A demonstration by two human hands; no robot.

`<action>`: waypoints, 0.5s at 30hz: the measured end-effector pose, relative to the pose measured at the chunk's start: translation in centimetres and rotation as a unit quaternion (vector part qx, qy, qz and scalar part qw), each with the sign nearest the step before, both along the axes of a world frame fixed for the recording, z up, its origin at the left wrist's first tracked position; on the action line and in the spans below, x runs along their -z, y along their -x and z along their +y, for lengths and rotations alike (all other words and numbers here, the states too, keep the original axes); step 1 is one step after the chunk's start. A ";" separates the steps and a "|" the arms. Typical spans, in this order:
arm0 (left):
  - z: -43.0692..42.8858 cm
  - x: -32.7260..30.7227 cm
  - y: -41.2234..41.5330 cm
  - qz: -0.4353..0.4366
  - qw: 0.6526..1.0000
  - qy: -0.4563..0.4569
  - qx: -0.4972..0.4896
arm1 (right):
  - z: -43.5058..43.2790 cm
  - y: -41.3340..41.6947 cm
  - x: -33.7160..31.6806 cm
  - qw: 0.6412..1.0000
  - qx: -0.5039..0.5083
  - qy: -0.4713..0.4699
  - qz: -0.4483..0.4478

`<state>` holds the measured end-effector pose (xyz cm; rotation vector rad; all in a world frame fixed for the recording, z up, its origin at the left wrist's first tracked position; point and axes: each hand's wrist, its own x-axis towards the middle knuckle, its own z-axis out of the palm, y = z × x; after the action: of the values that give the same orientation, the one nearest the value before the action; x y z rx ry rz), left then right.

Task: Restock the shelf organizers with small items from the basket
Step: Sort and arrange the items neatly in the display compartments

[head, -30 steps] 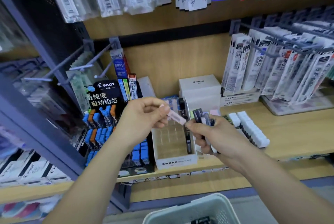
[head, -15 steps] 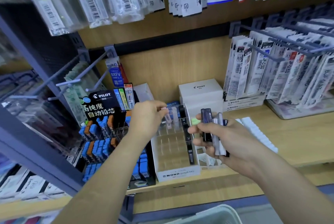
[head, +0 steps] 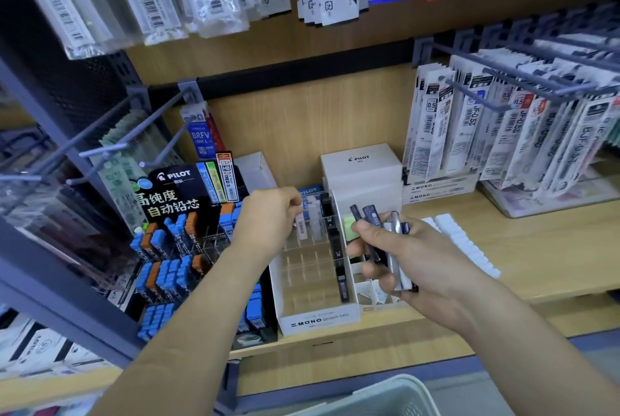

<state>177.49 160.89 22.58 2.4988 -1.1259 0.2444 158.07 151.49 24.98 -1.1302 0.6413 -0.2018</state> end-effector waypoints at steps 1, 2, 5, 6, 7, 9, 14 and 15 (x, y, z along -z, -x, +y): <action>0.0 0.0 0.0 -0.006 1.000 -0.011 -0.007 | 0.0 -0.1 0.1 1.000 -0.003 0.003 0.004; 0.0 0.0 0.0 -0.016 1.000 -0.022 -0.015 | -0.1 -0.1 0.2 1.000 -0.004 0.003 0.005; -0.1 -0.9 0.1 -0.044 0.998 -0.023 -0.031 | -0.3 -0.2 0.5 1.000 -0.001 0.001 -0.005; -0.1 -1.7 0.5 -0.025 0.999 0.003 -0.031 | -0.3 -0.2 0.6 1.000 0.000 0.003 -0.008; -0.2 -2.7 1.1 0.032 0.998 0.040 -0.023 | -0.4 -0.2 0.6 1.000 0.000 0.008 -0.010; -0.3 -4.7 2.9 0.256 0.960 0.108 0.027 | -0.3 -0.3 0.6 1.000 -0.002 0.027 -0.013; -0.5 -5.8 6.0 0.430 0.890 0.038 0.149 | 0.0 -0.6 0.6 0.996 -0.010 0.079 -0.027; -0.5 -5.6 6.1 0.426 0.892 0.048 0.145 | 0.1 -0.6 0.7 0.996 -0.011 0.082 -0.028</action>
<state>171.43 160.39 28.16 1.9347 -1.0137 -0.7859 158.66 151.58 24.29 -1.2852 0.5702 -0.2702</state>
